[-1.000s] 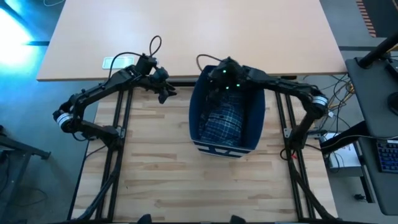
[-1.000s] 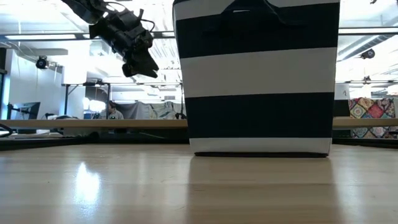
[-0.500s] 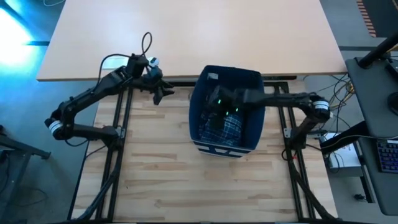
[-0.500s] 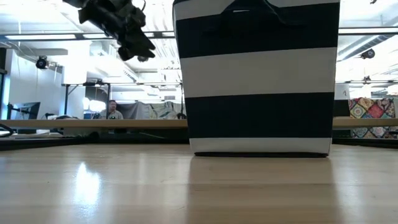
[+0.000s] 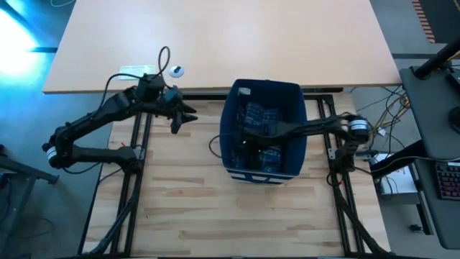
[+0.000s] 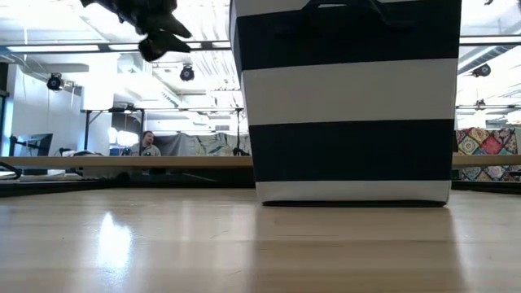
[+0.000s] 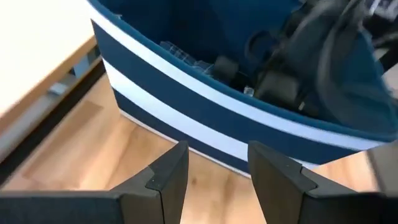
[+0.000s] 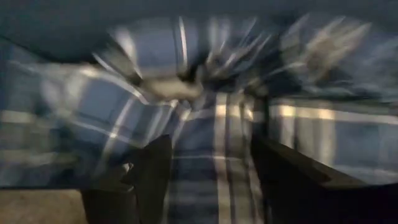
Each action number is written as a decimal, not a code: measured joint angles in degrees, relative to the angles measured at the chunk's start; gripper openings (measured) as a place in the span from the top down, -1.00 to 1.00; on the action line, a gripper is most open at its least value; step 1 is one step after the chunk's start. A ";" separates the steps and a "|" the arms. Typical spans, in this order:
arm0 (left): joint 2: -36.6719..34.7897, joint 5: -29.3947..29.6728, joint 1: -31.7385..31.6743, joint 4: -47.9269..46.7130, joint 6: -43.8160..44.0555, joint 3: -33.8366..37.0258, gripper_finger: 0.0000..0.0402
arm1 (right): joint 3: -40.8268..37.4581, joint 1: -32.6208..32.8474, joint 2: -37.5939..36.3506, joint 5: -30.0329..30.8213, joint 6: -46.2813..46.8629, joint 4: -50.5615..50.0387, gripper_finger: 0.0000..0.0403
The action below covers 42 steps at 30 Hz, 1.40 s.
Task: Fold Laundry from Bin
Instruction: Move the laundry bin to the other table
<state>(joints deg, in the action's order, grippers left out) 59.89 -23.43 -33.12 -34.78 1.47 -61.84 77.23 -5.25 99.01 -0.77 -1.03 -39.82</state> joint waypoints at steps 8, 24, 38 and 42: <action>-7.58 0.30 1.70 -1.31 13.64 0.00 0.25 | -0.53 -2.95 -19.47 5.89 1.91 -6.96 -0.09; -16.76 13.44 20.22 21.77 29.66 0.04 0.25 | -9.61 8.58 -43.38 11.36 8.02 29.42 -0.07; -11.78 36.71 40.84 19.33 22.37 -0.04 0.25 | -15.77 10.46 -64.91 58.03 53.82 -25.28 0.84; -11.73 47.45 40.34 8.70 32.04 -0.04 0.25 | -15.87 10.48 -64.40 48.32 66.31 -32.67 0.92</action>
<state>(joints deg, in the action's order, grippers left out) 48.16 24.02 7.21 -26.09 33.52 -61.89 61.36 5.23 34.60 47.56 65.28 -72.49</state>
